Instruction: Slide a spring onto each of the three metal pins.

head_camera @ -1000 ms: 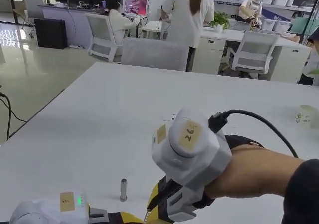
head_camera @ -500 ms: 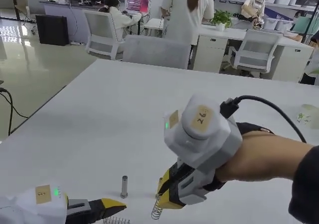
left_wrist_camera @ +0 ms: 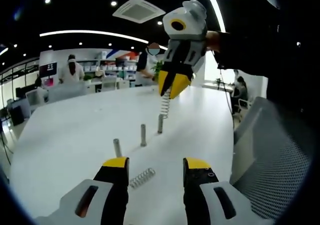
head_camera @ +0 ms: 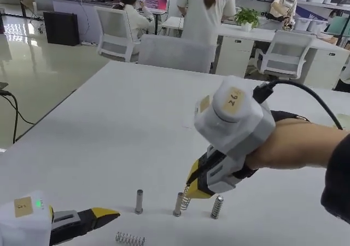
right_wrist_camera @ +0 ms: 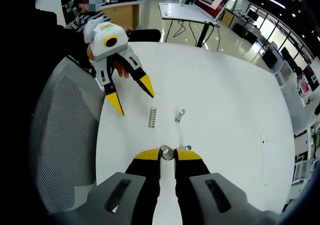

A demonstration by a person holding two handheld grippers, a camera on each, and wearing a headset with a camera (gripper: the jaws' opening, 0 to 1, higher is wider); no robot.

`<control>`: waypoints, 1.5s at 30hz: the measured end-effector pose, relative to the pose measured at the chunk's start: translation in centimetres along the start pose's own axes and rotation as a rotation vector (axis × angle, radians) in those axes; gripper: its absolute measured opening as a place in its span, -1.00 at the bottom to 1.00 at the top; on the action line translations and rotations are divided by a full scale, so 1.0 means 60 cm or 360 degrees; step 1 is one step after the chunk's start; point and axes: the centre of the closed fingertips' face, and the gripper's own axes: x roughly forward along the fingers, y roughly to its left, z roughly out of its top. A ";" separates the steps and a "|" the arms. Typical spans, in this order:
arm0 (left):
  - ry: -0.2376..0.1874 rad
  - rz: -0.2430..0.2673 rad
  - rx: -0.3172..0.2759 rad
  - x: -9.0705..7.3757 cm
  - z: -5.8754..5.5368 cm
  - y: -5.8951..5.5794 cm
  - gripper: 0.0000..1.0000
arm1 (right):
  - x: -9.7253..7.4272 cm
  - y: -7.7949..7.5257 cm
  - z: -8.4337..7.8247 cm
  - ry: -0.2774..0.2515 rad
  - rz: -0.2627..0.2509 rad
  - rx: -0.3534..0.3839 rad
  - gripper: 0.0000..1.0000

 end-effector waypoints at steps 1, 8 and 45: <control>0.0000 0.0006 -0.0005 -0.001 -0.001 0.001 -0.24 | 0.000 -0.002 0.000 0.0002 -0.0001 0.0001 -0.86; -0.0001 0.0038 -0.0031 -0.006 -0.005 0.006 -0.15 | 0.009 -0.030 -0.008 0.0031 -0.0038 0.0014 -0.86; 0.0005 0.0071 -0.0066 -0.016 -0.017 0.017 -0.07 | 0.066 -0.072 -0.026 0.0130 -0.0059 0.0012 -0.86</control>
